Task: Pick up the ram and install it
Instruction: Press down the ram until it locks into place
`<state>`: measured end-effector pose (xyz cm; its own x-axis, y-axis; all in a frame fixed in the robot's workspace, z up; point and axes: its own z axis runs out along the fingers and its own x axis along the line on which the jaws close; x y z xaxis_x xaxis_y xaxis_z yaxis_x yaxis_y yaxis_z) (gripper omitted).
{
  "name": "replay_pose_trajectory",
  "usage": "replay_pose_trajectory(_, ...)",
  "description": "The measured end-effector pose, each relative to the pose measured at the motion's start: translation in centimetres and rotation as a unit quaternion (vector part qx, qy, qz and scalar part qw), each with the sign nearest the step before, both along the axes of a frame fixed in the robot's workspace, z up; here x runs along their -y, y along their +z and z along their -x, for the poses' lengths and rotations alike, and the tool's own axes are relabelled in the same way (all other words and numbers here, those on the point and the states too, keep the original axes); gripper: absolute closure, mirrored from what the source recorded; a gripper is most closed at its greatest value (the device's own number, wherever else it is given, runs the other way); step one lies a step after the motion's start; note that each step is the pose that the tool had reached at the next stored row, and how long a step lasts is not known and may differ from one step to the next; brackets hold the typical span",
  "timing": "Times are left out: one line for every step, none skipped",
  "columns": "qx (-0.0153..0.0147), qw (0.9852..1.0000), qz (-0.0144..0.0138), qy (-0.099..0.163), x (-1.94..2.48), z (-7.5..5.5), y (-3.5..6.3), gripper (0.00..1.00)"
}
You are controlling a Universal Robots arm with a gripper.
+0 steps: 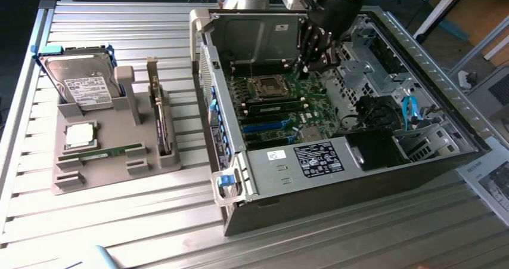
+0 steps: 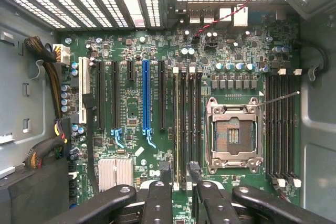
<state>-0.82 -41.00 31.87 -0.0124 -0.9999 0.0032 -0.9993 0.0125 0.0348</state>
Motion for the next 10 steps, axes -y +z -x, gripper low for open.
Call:
replay_pose_trajectory(0.0000, 1.0000, 0.0000, 0.000, 0.00, 0.00, 0.00, 0.82)
replay_pose_trajectory(0.0000, 1.0000, 0.0000, 0.000, 0.00, 0.00, 0.00, 0.89)
replay_pose_trajectory(0.0000, 1.0000, 0.0000, 0.000, 0.00, 0.00, 0.00, 0.89)
replay_pose_trajectory(0.0000, 1.0000, 0.0000, 0.000, 0.00, 0.00, 0.00, 0.89)
replay_pose_trajectory(0.0000, 1.0000, 0.0000, 0.000, 0.00, 0.00, 0.00, 0.89)
replay_pose_trajectory(0.0000, 1.0000, 0.0000, 0.000, 0.00, 0.00, 0.00, 0.89)
replay_pose_trajectory(0.0000, 1.0000, 0.0000, 0.000, 0.00, 0.00, 0.00, 0.89)
replay_pose_trajectory(0.0000, 1.0000, 0.0000, 0.000, 0.00, 0.00, 0.00, 0.89)
replay_pose_trajectory(0.0000, 1.0000, 0.0000, 0.000, 0.00, 0.00, 0.00, 0.89)
replay_pose_trajectory(0.0000, 1.0000, 0.0000, 0.000, 0.00, 0.00, 0.00, 0.89)
